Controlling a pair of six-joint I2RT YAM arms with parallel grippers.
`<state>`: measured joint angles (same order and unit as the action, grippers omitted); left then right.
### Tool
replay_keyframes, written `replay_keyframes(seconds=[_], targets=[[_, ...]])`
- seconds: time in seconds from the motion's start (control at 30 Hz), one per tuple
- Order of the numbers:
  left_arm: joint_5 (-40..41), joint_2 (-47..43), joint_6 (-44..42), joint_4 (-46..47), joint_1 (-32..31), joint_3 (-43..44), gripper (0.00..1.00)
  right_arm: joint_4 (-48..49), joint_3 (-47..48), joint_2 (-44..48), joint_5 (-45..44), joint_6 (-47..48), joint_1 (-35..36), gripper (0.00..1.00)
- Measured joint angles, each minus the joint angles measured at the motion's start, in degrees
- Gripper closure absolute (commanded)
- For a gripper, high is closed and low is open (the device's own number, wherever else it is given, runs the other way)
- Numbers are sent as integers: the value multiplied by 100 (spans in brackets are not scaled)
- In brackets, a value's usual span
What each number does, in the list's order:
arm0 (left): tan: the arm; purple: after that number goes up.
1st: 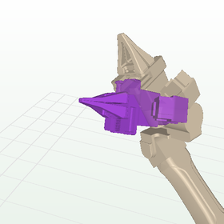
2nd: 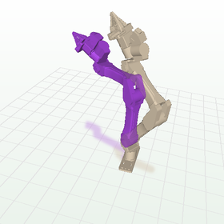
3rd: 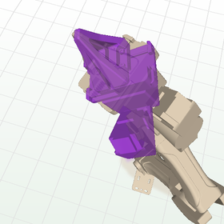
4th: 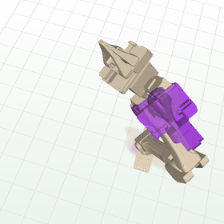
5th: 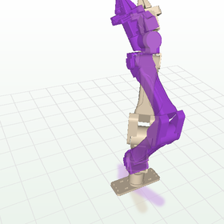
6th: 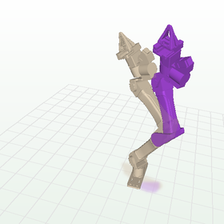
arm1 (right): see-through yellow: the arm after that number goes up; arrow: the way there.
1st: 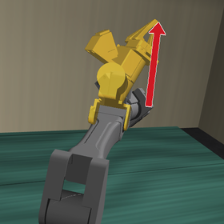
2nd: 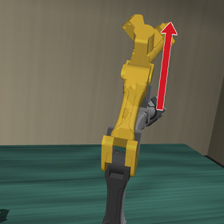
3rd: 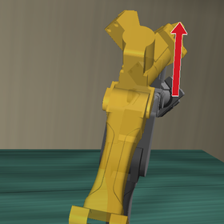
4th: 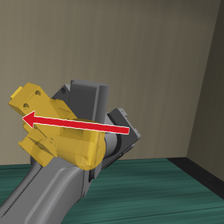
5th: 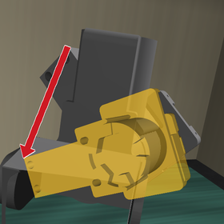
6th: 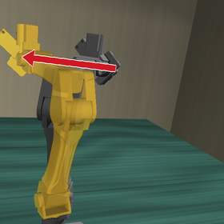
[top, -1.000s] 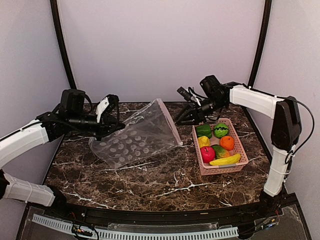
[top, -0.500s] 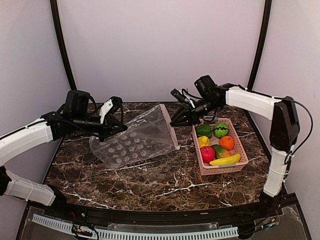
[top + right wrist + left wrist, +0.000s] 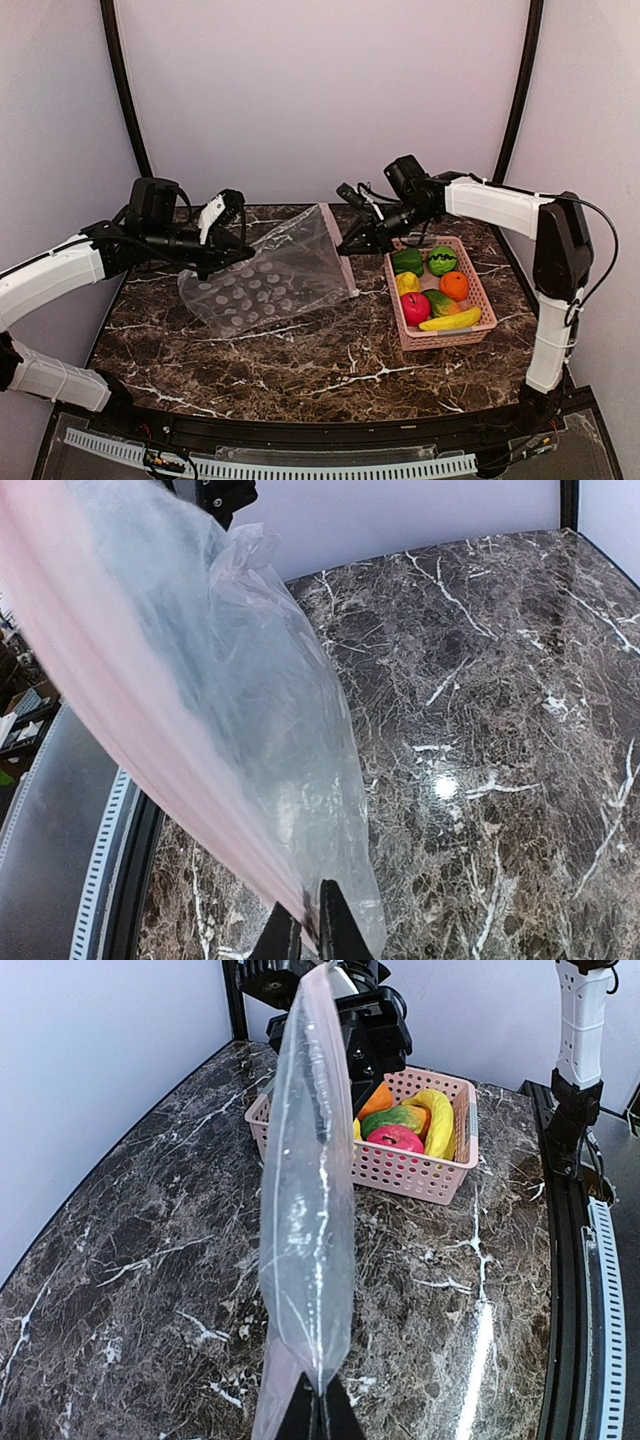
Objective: Place the food in the zip-top bag and seal the zipper
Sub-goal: Pass from the left arm to the right
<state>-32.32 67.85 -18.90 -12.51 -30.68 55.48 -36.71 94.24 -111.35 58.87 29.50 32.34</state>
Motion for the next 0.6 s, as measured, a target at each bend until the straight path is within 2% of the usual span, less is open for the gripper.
replay_keyframes(seconds=[0.07,0.13,0.17,0.23,0.3,0.4,0.6], targets=[[2,0,-2,2,0,0,99,31,-2,-24,-7,-48,15,100],[74,9,0,0,0,9,83,48,-2,-37,-4,-114,26,100],[181,17,17,4,0,26,67,52,-2,-39,-2,-151,26,100],[555,35,81,55,-4,79,44,74,0,-39,2,-330,20,100],[1119,33,282,173,-20,122,40,120,22,-39,2,-658,-22,100],[2133,-22,850,518,-68,258,39,404,105,-39,-15,-1408,-127,100],[3628,-199,1528,1462,-645,557,47,1443,234,92,-621,-3191,-592,100]])
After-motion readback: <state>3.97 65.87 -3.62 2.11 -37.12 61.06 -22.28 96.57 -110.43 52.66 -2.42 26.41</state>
